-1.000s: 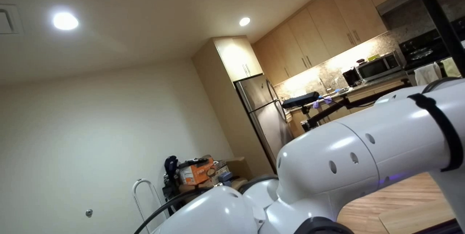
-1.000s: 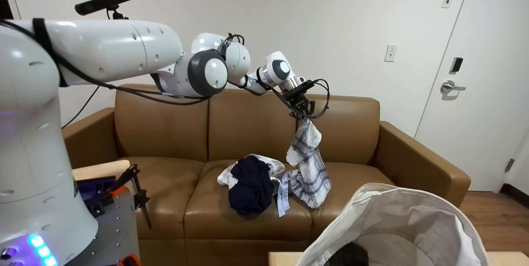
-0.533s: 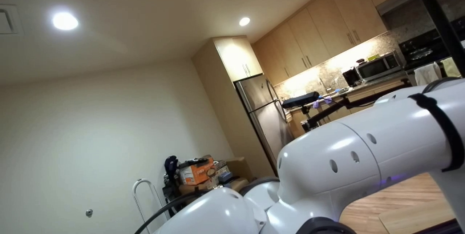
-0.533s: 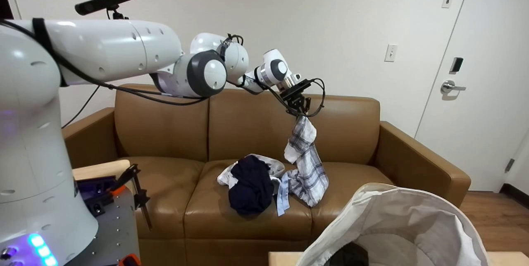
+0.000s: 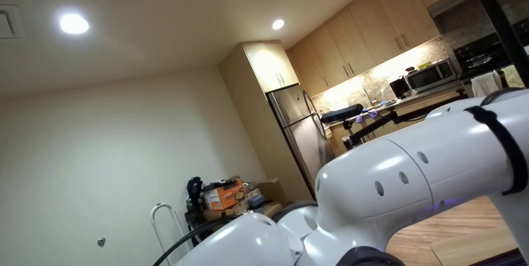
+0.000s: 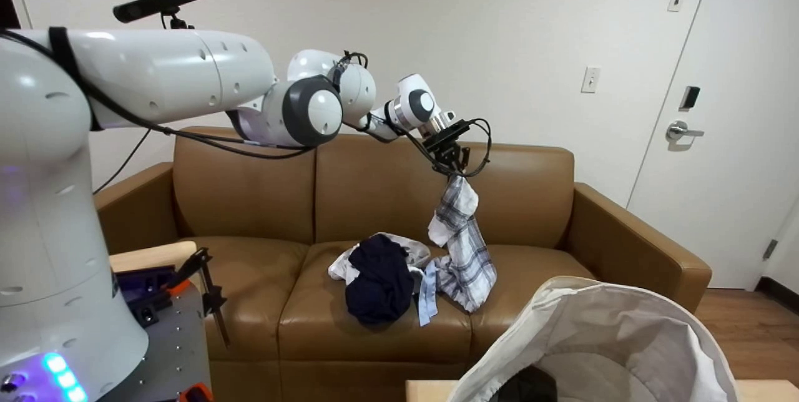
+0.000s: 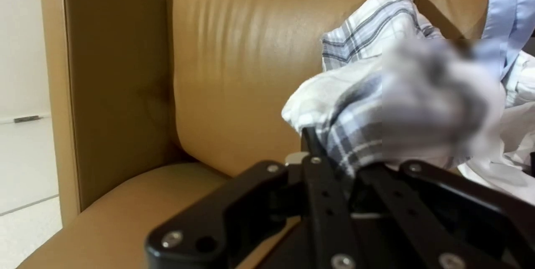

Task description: Put the black cloth in the laundry bag

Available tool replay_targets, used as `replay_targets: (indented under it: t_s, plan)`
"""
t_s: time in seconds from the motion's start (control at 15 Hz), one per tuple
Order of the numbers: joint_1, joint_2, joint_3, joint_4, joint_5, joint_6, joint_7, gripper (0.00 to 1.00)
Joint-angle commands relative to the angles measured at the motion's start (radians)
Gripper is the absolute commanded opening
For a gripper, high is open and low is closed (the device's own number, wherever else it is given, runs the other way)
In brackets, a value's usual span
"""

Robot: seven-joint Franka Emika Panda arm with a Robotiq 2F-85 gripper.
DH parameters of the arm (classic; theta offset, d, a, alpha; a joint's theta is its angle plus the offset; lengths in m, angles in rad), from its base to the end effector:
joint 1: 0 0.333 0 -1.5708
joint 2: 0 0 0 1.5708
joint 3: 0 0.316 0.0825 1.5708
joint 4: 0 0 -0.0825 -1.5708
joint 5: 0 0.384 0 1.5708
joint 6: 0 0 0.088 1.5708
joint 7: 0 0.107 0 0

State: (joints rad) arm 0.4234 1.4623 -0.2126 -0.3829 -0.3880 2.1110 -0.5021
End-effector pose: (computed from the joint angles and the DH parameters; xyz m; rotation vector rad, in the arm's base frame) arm 0.7826 0.2787 0.1928 2.1787 1.3215 0.2891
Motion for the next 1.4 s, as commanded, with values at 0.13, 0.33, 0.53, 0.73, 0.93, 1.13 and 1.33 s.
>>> replay_targets:
  t_s: [0.13, 0.33, 0.53, 0.73, 0.93, 1.13, 1.33]
  plan:
    - [0.024, 0.004, -0.073, -0.066, -0.032, 0.091, 0.367, 0.09]
    - [0.047, 0.009, -0.085, -0.146, -0.02, 0.13, 0.591, 0.08]
    - [0.047, 0.02, -0.057, -0.148, -0.008, 0.117, 0.603, 0.09]
    - [0.067, 0.029, -0.026, -0.182, -0.028, 0.128, 0.694, 0.09]
    - [0.066, 0.026, -0.026, -0.182, -0.027, 0.128, 0.697, 0.08]
    - [0.106, 0.026, -0.094, -0.277, -0.054, 0.305, 0.953, 0.09]
    - [0.157, 0.029, -0.173, -0.394, 0.002, 0.462, 1.161, 0.09]
